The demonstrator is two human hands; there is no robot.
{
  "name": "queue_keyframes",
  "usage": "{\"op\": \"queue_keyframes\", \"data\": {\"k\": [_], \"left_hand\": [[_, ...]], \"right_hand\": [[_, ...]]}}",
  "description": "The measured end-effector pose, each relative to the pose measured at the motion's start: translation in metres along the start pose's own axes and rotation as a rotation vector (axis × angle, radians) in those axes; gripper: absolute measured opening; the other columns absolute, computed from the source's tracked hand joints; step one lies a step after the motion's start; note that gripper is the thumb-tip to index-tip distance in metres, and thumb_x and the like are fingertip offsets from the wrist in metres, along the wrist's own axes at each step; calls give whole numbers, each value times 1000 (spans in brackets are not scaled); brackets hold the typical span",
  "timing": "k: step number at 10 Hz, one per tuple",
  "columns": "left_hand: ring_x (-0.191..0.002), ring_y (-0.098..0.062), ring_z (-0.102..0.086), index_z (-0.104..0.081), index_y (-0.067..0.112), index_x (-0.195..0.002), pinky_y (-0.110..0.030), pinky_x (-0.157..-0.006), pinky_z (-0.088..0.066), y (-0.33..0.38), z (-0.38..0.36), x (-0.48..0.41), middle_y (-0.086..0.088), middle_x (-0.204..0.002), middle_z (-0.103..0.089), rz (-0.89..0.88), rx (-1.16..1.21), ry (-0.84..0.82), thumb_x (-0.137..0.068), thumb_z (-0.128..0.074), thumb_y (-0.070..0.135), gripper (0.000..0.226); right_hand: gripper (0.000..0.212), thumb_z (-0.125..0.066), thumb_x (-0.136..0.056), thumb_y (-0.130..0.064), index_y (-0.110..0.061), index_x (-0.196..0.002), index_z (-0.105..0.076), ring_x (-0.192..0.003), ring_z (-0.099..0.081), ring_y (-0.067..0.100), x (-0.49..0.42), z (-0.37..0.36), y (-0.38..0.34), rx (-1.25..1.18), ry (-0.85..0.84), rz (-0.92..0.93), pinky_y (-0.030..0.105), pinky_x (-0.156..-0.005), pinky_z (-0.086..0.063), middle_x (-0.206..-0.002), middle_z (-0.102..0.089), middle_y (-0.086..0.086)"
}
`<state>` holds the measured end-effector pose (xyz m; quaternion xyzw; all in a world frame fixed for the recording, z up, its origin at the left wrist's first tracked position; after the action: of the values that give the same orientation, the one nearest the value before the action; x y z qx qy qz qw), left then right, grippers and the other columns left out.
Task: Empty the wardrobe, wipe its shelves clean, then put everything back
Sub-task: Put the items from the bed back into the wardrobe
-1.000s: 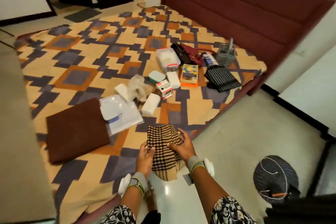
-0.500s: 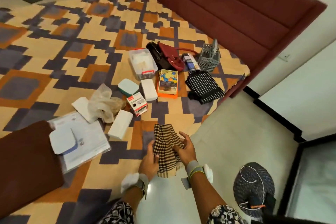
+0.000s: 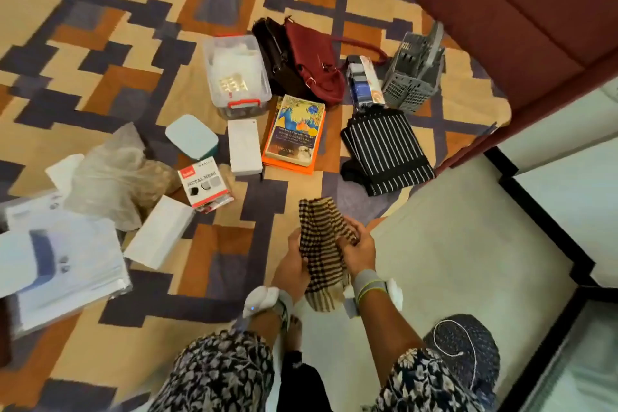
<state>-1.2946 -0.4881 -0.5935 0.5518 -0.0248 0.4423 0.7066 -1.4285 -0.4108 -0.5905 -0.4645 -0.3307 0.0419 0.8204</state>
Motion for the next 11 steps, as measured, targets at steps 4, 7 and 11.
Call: {"op": "queue_keyframes", "data": {"k": [4, 7, 11], "left_hand": [[-117, -30, -54, -24, 5, -143, -45, -94, -48, -56, -47, -139, -16, -133, -51, 143, 133, 177, -91, -51, 16, 59], [-122, -33, -51, -32, 3, -142, -35, -101, -42, -96, -50, -110, -19, -137, -49, 420, 35, 20, -92, -52, 6, 54], [-112, -34, -58, -52, 7, -129, -34, -94, -46, -134, 11, -38, -16, -120, -62, 438, 127, 87, -94, -49, 12, 35]], "right_hand": [[42, -57, -87, -5, -14, -129, -54, -119, -50, 19, -163, -44, 26, 366, -205, 134, 26, -102, -37, -127, -55, 6], [35, -56, -89, -18, -22, -123, -59, -145, -15, 25, -134, -61, 91, 757, -239, 60, 47, -114, -21, -155, -22, 3], [26, -56, -88, -14, -12, -114, -62, -120, -46, 34, -37, -119, 54, 763, -347, 160, 36, -102, -37, -129, -45, 15]]}}
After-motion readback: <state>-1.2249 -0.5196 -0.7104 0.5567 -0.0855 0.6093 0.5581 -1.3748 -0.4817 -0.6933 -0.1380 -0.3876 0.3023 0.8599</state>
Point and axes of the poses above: each hand's wrist, its own x-axis away from the middle knuckle, its own z-axis out of the back of the hand, y = z × x, the point moved 5 cm from there along -x, towards the middle knuckle
